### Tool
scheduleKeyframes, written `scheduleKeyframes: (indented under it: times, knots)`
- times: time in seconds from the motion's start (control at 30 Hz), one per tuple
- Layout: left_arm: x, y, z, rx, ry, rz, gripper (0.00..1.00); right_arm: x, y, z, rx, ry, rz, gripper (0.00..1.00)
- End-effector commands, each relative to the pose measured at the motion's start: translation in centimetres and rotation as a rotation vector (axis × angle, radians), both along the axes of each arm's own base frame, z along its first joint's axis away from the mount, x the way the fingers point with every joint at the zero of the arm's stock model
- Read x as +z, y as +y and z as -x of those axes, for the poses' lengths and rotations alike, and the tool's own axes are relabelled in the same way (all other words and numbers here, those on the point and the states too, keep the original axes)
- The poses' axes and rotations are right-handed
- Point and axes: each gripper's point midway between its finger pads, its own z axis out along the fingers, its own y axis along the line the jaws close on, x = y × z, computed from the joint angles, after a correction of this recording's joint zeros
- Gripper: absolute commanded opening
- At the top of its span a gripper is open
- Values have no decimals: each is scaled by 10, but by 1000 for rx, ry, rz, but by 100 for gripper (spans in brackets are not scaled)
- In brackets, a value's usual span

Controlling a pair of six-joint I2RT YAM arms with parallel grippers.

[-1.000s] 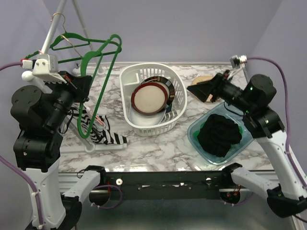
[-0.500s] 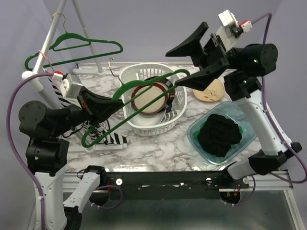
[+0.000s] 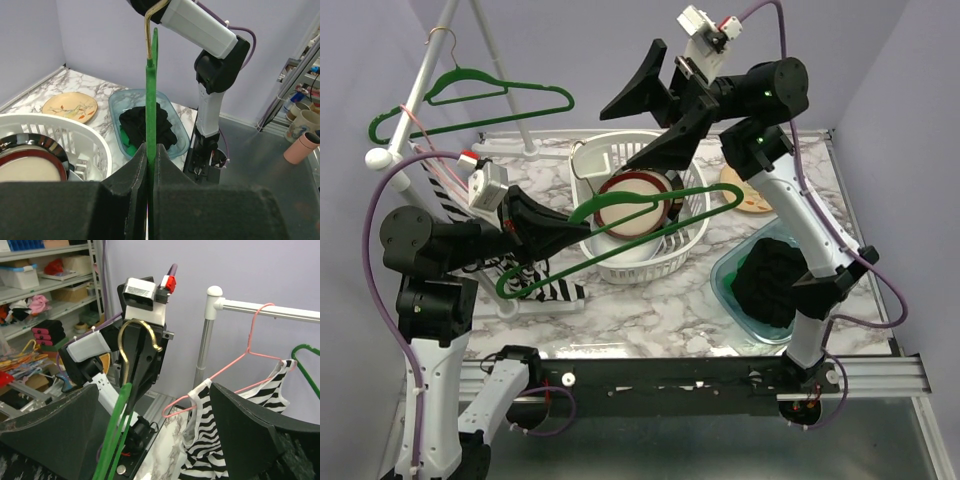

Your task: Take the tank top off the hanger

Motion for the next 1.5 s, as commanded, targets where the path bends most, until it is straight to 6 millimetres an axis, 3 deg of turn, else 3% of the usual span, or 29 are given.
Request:
scheduleKeyframes:
  times: [0.0, 0.2, 0.57, 0.9, 1.07, 1.13, 1.17, 1.2, 1.27, 1.3, 1.4, 1.47]
  knots:
    - [-3, -3, 0, -52, -23, -13, 0, 1, 21, 4, 35, 34, -7, 100]
    - [-11, -1, -16, -3, 7, -26, 0, 1, 32, 10, 58, 44, -25, 98]
    - [-15, 0, -33, 44, 34, -41, 0, -10, 22, 26, 89, 5, 15, 69]
    - [-16, 1, -39, 67, 42, -49, 0, -15, 21, 25, 64, 0, 21, 62]
    - [-19, 6, -47, 139, 39, -60, 0, -14, 27, 10, -38, 40, 21, 76]
    - [-21, 12, -52, 211, 49, -69, 0, -2, 28, -6, -171, 84, -19, 87]
    - [-22, 15, -54, 241, 42, -78, 0, -7, 30, -16, -233, 140, 15, 90]
    - [-21, 23, -58, 312, 34, -77, 0, -1, 29, -34, -356, 189, -8, 92]
    - [-25, 31, -60, 384, 41, -86, 0, 1, 15, -47, -504, 236, -1, 96]
    - [-23, 36, -59, 425, 29, -84, 0, 5, 7, -65, -629, 276, -28, 96]
    - [-25, 62, -74, 622, 69, -75, 0, 10, -22, -75, -795, 344, -78, 99]
    - [-27, 78, -82, 736, 110, -72, 0, 14, -38, -67, -824, 351, -120, 100]
